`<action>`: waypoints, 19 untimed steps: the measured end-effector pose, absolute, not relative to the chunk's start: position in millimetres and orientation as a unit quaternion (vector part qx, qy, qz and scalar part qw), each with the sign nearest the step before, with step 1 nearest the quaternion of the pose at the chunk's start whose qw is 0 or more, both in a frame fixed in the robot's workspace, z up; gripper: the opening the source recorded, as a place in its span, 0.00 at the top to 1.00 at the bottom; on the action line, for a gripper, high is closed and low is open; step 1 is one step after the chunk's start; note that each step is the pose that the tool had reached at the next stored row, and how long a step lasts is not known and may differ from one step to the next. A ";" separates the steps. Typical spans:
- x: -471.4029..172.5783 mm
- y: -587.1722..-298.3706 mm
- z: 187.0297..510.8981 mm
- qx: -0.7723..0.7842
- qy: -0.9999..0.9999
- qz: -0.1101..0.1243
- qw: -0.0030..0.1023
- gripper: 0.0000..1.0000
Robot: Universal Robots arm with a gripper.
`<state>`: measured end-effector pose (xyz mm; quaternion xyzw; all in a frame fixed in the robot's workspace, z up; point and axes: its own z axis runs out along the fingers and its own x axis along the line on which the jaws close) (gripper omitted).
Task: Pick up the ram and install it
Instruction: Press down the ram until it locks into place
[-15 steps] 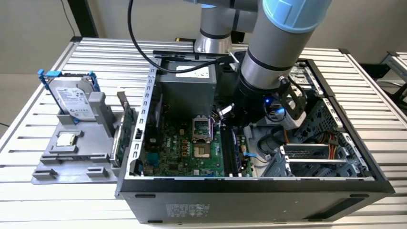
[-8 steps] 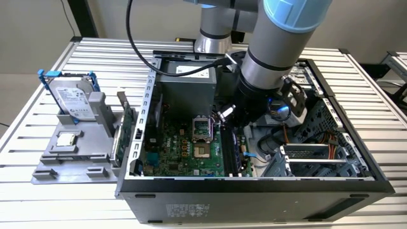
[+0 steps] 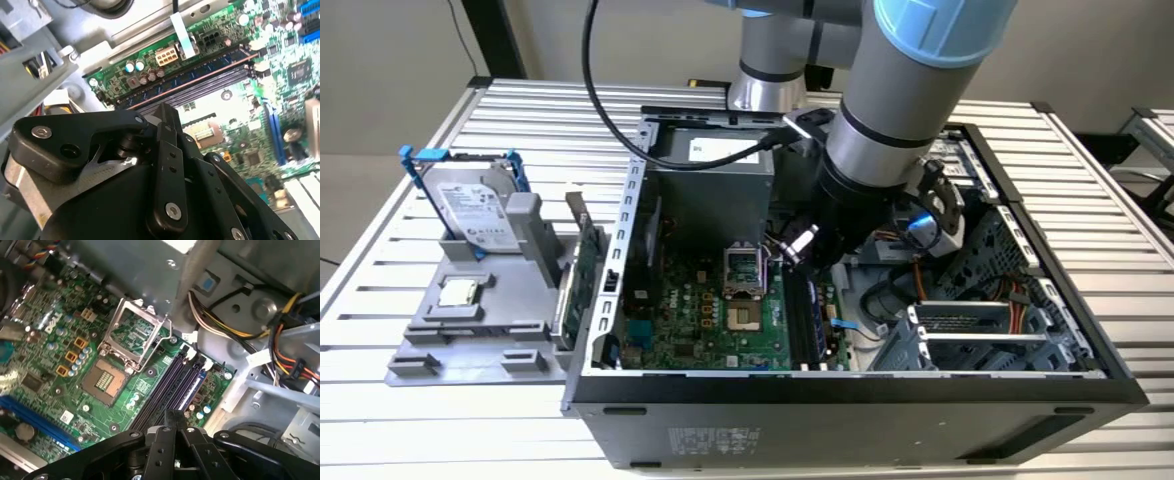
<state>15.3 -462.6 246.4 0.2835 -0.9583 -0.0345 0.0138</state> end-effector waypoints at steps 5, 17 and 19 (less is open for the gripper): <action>15.3 -462.5 246.3 0.327 -0.944 -0.033 0.014 1.00; 15.3 -462.5 246.3 0.428 -0.903 -0.028 0.007 1.00; 15.3 -462.5 246.3 0.445 -0.895 -0.027 0.006 1.00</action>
